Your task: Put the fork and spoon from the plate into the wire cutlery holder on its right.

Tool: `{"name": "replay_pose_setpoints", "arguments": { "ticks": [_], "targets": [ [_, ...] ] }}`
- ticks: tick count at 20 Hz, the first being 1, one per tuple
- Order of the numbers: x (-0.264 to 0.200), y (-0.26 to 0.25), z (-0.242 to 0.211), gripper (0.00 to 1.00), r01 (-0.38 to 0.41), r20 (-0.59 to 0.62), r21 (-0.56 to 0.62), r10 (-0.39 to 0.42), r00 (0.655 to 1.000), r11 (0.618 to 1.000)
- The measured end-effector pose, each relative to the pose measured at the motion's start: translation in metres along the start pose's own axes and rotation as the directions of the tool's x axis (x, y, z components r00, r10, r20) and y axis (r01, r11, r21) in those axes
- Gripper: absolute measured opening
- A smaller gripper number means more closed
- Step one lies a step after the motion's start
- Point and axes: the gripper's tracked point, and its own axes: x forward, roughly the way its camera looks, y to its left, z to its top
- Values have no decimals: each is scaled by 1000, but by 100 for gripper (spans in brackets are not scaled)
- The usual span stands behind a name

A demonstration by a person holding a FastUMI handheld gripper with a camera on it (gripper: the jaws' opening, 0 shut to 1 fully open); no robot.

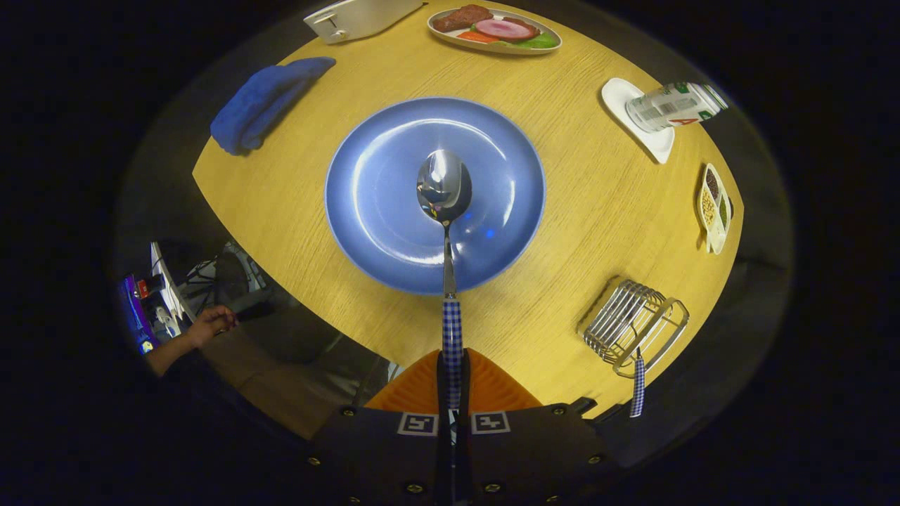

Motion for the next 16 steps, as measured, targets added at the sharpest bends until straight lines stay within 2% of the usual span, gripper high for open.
{"name": "replay_pose_setpoints", "arguments": {
  "ticks": [7,13,16],
  "targets": [
    [-25,-28,-47,3,8,-32,34,-7,999,999],
    [-41,-55,-81,3,-11,-48,118,16,999,993],
    [-49,-56,-90,3,-55,-26,173,60,998,983]
  ]
}}
